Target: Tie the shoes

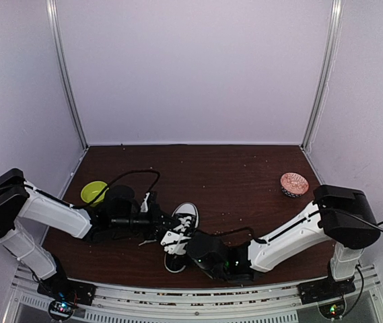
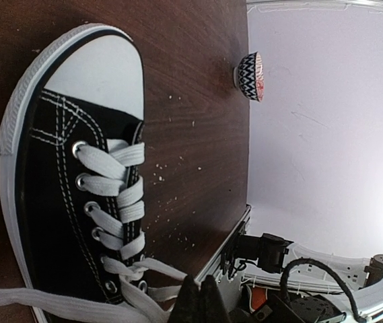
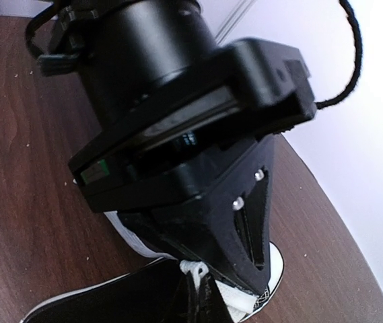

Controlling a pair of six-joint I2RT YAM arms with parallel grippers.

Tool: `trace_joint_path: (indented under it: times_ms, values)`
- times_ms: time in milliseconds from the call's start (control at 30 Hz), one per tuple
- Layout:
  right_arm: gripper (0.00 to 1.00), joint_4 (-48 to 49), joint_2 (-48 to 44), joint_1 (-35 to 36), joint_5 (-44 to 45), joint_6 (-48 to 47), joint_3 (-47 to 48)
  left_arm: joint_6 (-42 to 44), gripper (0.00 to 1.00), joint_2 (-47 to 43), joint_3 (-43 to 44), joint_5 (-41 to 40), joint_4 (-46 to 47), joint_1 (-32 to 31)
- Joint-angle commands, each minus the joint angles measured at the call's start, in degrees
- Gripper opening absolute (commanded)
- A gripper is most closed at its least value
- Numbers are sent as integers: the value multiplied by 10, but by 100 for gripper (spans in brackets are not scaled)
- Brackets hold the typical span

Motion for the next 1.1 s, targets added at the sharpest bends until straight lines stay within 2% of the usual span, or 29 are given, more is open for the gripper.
trace_joint_path:
  times_ms: [0,233,433,567,1067]
  values:
    - [0,2,1,3,26,23,10,-2,0,-7,-11,3,35,-5]
    - [0,12,-44,0,16,80,-39,-1,0,-8,-37,-17,40,-3]
    - [0,2,-85,-12,-40,173,-77,7,0,3,-60,-44,43,3]
    - [0,-18,-96,-19,-57,197,-78,11,0,20,-58,-46,55,5]
    - [0,-125,-118,-127,-183,357,-71,35,0,21,-66,-85,24,13]
